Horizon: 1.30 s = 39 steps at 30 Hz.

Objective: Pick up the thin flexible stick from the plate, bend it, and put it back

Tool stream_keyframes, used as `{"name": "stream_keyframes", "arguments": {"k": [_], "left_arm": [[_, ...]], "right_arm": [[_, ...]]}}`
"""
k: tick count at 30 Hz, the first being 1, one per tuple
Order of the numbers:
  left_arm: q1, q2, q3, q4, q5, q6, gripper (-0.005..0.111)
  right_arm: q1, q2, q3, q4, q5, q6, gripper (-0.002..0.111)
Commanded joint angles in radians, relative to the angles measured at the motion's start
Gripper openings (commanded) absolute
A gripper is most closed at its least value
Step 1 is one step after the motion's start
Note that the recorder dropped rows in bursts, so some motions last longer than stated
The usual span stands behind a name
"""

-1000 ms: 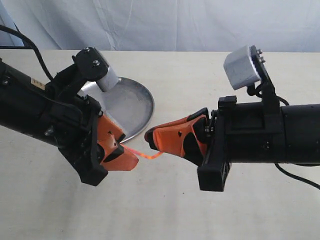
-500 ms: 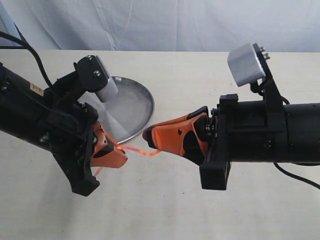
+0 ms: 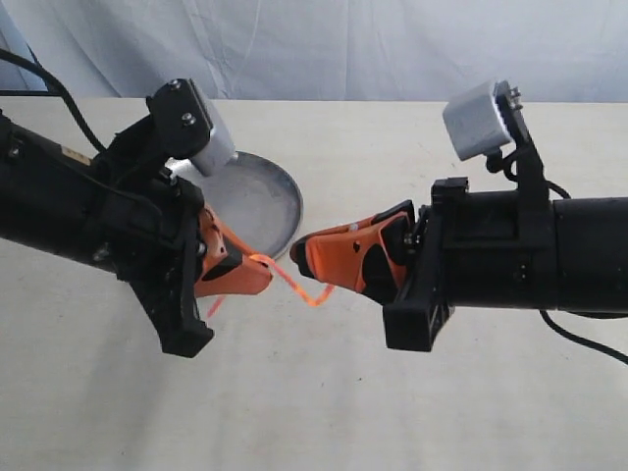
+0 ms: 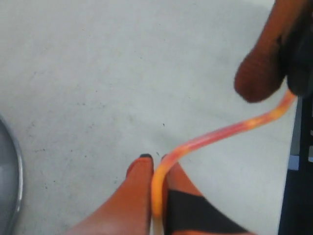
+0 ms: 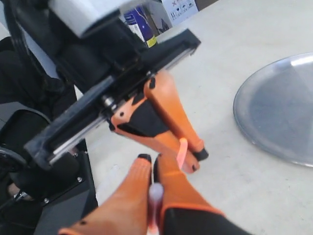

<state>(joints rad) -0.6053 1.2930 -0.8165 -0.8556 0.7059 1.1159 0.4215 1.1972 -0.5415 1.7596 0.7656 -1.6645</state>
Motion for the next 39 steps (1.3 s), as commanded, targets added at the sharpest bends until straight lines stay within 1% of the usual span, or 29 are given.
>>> {"name": "stream_keyframes", "arguments": {"k": [1, 16, 23, 25, 28, 29, 33, 39], "left_arm": [[-0.004, -0.002, -0.008, -0.132, -0.029, 0.002, 0.000], [-0.004, -0.002, -0.008, -0.184, -0.055, 0.030, 0.000], [-0.004, -0.002, -0.008, -0.256, -0.055, 0.074, 0.000], [-0.004, -0.002, -0.008, -0.296, -0.055, 0.078, 0.000], [-0.004, -0.002, -0.008, -0.411, -0.045, 0.153, 0.000], [-0.004, -0.002, -0.008, -0.426, -0.039, 0.163, 0.000], [-0.004, -0.002, -0.008, -0.434, -0.024, 0.167, 0.000], [-0.004, -0.002, -0.008, -0.507, -0.007, 0.170, 0.000]], "right_arm": [[-0.002, 0.041, -0.002, -0.022, -0.028, -0.007, -0.001], [-0.002, 0.105, -0.002, -0.018, 0.017, -0.028, -0.001], [-0.002, 0.105, -0.002, -0.015, 0.043, -0.048, -0.001], [-0.002, 0.105, -0.002, -0.015, 0.044, -0.057, -0.001], [-0.002, 0.105, -0.002, -0.015, 0.044, -0.067, -0.001], [-0.002, 0.105, -0.002, -0.015, 0.044, -0.067, -0.001], [-0.002, 0.105, -0.002, -0.015, 0.044, -0.077, -0.001], [-0.002, 0.105, -0.002, -0.015, 0.044, -0.094, -0.001]]}}
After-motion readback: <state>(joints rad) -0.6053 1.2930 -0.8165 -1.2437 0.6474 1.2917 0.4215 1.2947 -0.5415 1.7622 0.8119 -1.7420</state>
